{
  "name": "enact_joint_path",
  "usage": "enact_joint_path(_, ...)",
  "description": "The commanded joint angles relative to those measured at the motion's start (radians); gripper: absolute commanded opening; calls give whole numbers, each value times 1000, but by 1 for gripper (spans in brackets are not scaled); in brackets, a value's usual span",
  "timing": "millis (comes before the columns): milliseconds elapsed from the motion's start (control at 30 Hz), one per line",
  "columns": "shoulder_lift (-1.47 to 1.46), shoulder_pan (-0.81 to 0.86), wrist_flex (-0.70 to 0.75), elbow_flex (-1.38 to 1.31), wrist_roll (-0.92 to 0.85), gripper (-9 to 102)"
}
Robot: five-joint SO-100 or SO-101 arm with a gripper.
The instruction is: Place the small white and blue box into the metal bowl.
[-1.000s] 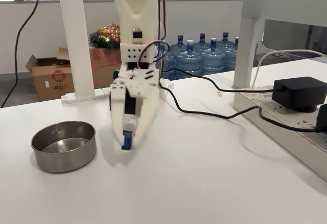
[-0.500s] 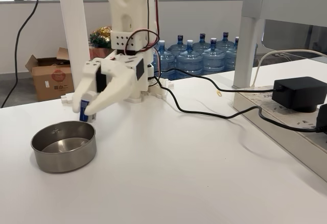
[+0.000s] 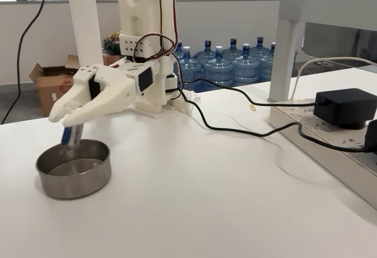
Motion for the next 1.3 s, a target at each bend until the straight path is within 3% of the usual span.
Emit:
enact_joint_path(0,-21,-28,-17,3,6,9)
enact_joint_path(167,-9,-58,-17,6,-2,9)
enact_joint_path(300,-5,-137,-18,37,-3,-4)
enact_joint_path(533,104,-408,-12,80,-40,-4)
enact_joint_path(633,141,-525,-11,78,-229,-4)
enact_joint_path(933,270,-807,35,147,-1089,-4)
enact_joint_path(1033,552,-856,244,232,-1292,-4)
enact_joint_path(1267,1193,-933,1115,241,-1359,-4)
